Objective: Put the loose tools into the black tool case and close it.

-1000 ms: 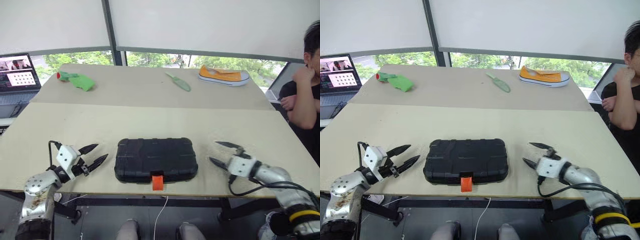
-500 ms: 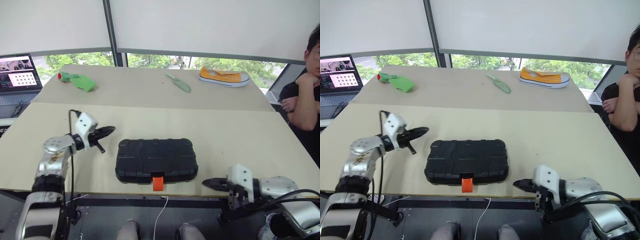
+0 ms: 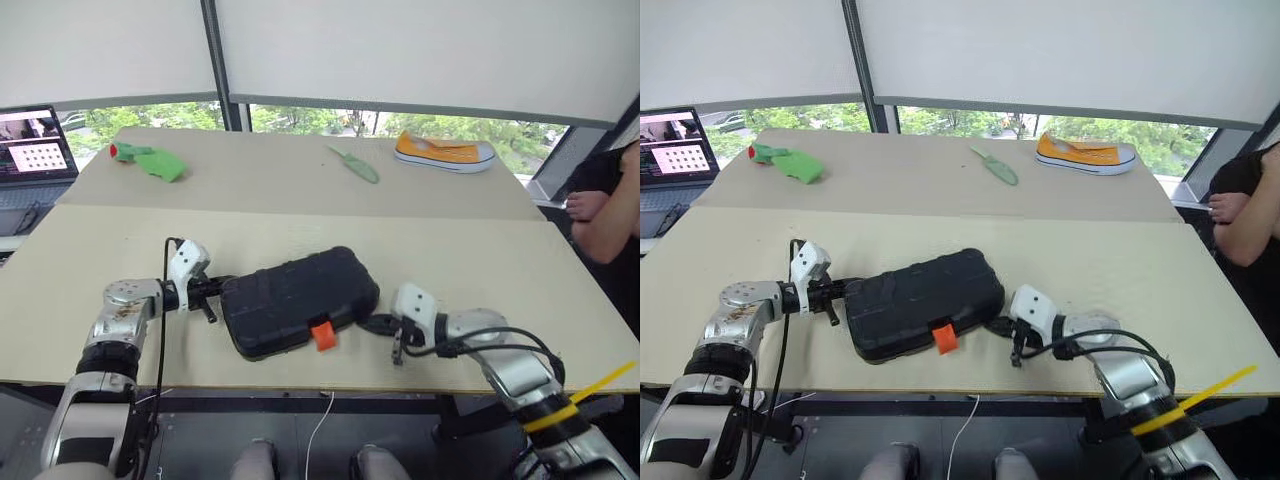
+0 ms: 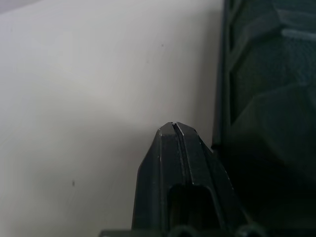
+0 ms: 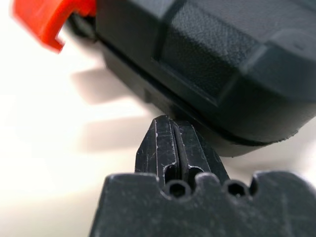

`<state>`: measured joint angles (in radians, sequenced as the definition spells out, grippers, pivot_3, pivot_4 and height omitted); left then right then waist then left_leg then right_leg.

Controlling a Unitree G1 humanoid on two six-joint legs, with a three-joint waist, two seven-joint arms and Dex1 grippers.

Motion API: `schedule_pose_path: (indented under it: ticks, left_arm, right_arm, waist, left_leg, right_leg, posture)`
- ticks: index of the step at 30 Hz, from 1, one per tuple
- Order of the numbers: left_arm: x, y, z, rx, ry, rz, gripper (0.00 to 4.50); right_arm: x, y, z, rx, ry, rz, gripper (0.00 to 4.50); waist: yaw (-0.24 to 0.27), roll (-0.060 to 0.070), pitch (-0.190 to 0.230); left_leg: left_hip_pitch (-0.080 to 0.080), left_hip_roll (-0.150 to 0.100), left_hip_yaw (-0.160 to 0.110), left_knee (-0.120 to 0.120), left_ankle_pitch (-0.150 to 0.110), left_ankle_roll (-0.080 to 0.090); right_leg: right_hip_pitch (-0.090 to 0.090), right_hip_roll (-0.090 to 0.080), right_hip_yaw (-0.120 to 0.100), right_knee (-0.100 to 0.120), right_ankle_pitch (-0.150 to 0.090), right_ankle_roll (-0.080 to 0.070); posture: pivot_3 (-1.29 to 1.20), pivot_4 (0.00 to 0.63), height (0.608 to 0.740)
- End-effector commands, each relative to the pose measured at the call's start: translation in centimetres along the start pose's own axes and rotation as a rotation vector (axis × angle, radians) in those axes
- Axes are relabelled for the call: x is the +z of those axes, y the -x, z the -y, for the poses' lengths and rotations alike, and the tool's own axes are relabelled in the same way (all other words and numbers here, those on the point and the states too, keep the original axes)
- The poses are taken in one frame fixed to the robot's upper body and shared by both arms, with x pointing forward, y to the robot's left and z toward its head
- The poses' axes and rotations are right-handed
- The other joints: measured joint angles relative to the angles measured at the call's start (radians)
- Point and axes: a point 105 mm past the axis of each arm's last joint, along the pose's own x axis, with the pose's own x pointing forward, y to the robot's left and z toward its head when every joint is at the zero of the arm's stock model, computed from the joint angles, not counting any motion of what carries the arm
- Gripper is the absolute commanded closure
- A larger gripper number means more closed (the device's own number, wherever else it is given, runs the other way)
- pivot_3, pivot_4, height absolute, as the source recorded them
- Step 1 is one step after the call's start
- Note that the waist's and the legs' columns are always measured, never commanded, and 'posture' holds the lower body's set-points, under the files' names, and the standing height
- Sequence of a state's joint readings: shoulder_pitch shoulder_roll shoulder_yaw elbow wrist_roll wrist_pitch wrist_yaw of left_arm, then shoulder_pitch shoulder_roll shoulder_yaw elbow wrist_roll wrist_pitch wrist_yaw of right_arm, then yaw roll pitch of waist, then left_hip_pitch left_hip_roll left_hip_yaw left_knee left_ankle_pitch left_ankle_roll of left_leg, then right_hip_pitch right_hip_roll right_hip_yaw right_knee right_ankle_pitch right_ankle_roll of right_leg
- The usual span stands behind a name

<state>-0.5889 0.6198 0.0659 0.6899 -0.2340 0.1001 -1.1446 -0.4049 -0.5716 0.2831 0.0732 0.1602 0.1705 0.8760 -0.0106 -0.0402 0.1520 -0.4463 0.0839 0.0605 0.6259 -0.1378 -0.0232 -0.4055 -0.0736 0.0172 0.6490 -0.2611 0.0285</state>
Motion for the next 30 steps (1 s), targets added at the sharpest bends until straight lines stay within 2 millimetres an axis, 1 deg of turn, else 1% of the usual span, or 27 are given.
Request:
schedule_pose_path:
  ticks: [1,3,6,7,8,10,11,12,13,15,16,17,18,19,21,22,24,27,30]
  left_arm:
    - [2.6,1.6,-1.7,0.123,0.042,0.143,4.5]
    - [4.8,2.9,-2.1,0.147,0.0,0.221,4.5]
    - [7.4,3.6,-1.3,0.093,-0.035,0.278,4.5]
    - [8.6,3.3,-0.3,0.032,-0.044,0.281,4.5]
    - [9.7,2.4,1.7,-0.084,-0.076,0.251,4.5]
    - [10.6,1.4,4.4,-0.227,-0.109,0.198,4.5]
    - [10.4,0.3,5.8,-0.283,-0.117,0.163,4.5]
    - [9.7,-1.1,7.1,-0.321,-0.134,0.118,4.5]
    - [9.1,-1.9,8.1,-0.346,-0.148,0.087,4.5]
    - [6.1,-4.5,9.3,-0.332,-0.127,-0.011,4.5]
    - [4.5,-5.3,9.5,-0.31,-0.094,-0.062,4.5]
    - [3.5,-5.8,9.7,-0.294,-0.075,-0.097,4.5]
    - [2.3,-6.1,10.1,-0.293,-0.087,-0.136,4.5]
    - [1.3,-6.2,10.5,-0.281,-0.071,-0.162,4.5]
    - [0.3,-6.4,11.1,-0.263,-0.041,-0.18,4.5]
    - [-0.2,-6.3,11.3,-0.256,-0.029,-0.192,4.5]
    - [-0.6,-6.0,11.5,-0.252,-0.009,-0.196,4.5]
    - [-0.7,-5.7,11.6,-0.254,0.003,-0.203,4.5]
    - [-0.5,-5.5,11.0,-0.235,-0.008,-0.206,4.5]
  right_arm:
    - [0.9,0.4,2.3,-0.085,0.034,0.054,4.43]
    - [1.0,0.9,2.2,-0.081,0.039,0.071,4.43]
    - [0.9,1.7,1.7,-0.068,0.026,0.093,4.43]
    - [1.0,2.1,1.1,-0.045,0.02,0.109,4.43]
    - [1.7,2.8,0.2,-0.015,0.007,0.172,4.43]
    - [2.8,3.8,-1.1,0.034,-0.009,0.266,4.43]
    - [2.9,4.3,-1.7,0.055,-0.015,0.274,4.43]
    - [3.0,4.5,-2.5,0.093,-0.017,0.265,4.43]
    - [3.0,4.7,-3.1,0.12,-0.018,0.258,4.43]
    - [3.6,4.0,-4.0,0.148,-0.017,0.261,4.43]
    - [3.9,3.5,-4.1,0.149,-0.019,0.268,4.43]
    - [4.1,3.2,-4.3,0.15,-0.02,0.272,4.43]
    - [4.4,2.7,-4.4,0.149,-0.02,0.277,4.43]
    - [4.5,2.2,-4.5,0.15,-0.017,0.275,4.43]
    - [4.3,1.3,-4.6,0.143,-0.005,0.259,4.43]
    - [3.9,0.9,-4.6,0.137,0.012,0.234,4.43]
    - [3.0,0.0,-4.4,0.129,0.038,0.186,4.43]
    - [2.3,-0.9,-3.8,0.096,0.037,0.155,4.43]
    - [1.9,-1.5,-3.5,0.077,0.039,0.148,4.43]
  waist:
    - [0.003,0.0,0.0]
    - [0.006,0.0,0.0]
    - [0.007,-0.001,0.001]
    - [0.008,-0.001,0.001]
    - [0.012,-0.001,0.001]
    - [0.024,-0.001,0.001]
    - [0.024,-0.001,0.001]
    - [0.024,0.0,0.001]
    - [0.023,0.001,0.001]
    - [0.022,0.001,0.0]
    - [0.017,0.001,0.0]
    - [0.011,0.001,0.0]
    - [0.01,0.0,-0.001]
    - [0.009,0.003,-0.004]
    - [0.01,0.012,-0.009]
    - [0.01,0.015,-0.012]
    - [0.013,0.016,-0.013]
    - [0.013,0.016,-0.017]
    - [0.011,0.017,-0.017]
  left_leg:
    - [-0.001,0.0,0.0,0.0,0.0,0.0]
    - [-0.001,0.0,-0.001,0.0,0.0,0.0]
    - [-0.002,0.0,-0.001,0.0,0.0,0.0]
    - [-0.002,0.0,-0.001,0.0,0.0,0.0]
    - [-0.002,0.0,-0.001,-0.001,0.0,0.0]
    - [-0.002,-0.001,-0.001,0.0,0.0,0.0]
    - [-0.002,-0.001,-0.001,0.0,0.0,0.0]
    - [-0.001,-0.002,0.0,0.0,0.0,0.0]
    - [-0.001,-0.002,0.0,0.0,0.0,0.0]
    - [0.001,-0.002,0.0,0.001,0.0,0.0]
    - [0.001,-0.002,0.0,0.0,0.0,0.0]
    - [0.003,-0.002,0.0,0.0,0.0,0.0]
    - [0.004,-0.001,0.0,0.0,0.0,0.0]
    - [0.004,0.0,-0.002,0.0,0.0,0.0]
    - [0.008,0.0,-0.002,0.0,0.0,0.0]
    - [0.009,-0.001,-0.002,0.0,0.0,0.0]
    - [0.013,-0.001,-0.001,-0.001,-0.001,0.0]
    - [0.017,-0.002,-0.001,-0.002,-0.002,0.0]
    - [0.018,-0.002,-0.001,-0.003,-0.002,0.0]
  right_leg:
    - [0.0,0.0,0.0,0.0,0.0,0.0]
    - [0.0,0.0,-0.001,0.0,0.0,0.0]
    - [-0.001,0.0,-0.001,0.0,0.0,0.0]
    - [0.0,-0.001,-0.001,0.0,0.0,0.0]
    - [0.0,-0.001,-0.001,0.0,0.0,0.0]
    - [0.0,-0.001,-0.002,0.0,0.0,0.001]
    - [0.001,-0.002,-0.002,-0.001,-0.001,0.001]
    - [0.002,-0.002,-0.002,-0.001,-0.001,0.002]
    - [0.002,-0.002,-0.001,-0.001,-0.001,0.002]
    - [0.003,-0.002,0.0,-0.001,-0.001,0.002]
    - [0.003,-0.002,0.0,-0.001,-0.001,0.002]
    - [0.004,-0.001,0.001,-0.001,-0.001,0.002]
    - [0.004,0.0,0.002,0.0,-0.001,0.002]
    - [0.004,0.002,0.002,0.0,-0.001,0.002]
    - [0.009,0.002,0.002,0.0,-0.003,0.002]
    - [0.009,0.001,0.002,0.0,-0.004,0.004]
    - [0.013,0.0,0.001,-0.001,-0.006,0.006]
    - [0.016,-0.002,0.001,-0.002,-0.011,0.0]
    - [0.017,-0.002,0.001,-0.002,-0.011,-0.001]
  posture:
    - [0.0,0.15,0.74]
    - [0.0,0.15,0.74]
    - [0.0,0.15,0.74]
    - [0.0,0.15,0.74]
    - [0.0,0.15,0.74]
    - [0.0,0.15,0.74]
    - [0.0,0.15,0.74]
    - [0.0,0.15,0.74]
    - [0.0,0.15,0.74]
    - [0.0,0.15,0.74]
    - [0.0,0.15,0.74]
    - [0.0,0.15,0.74]
    - [0.0,0.15,0.74]
    - [0.0,0.15,0.74]
    - [0.0,0.15,0.74]
    - [0.0,0.15,0.74]
    - [0.0,0.15,0.74]
    - [0.0,0.15,0.74]
    - [0.0,0.15,0.74]
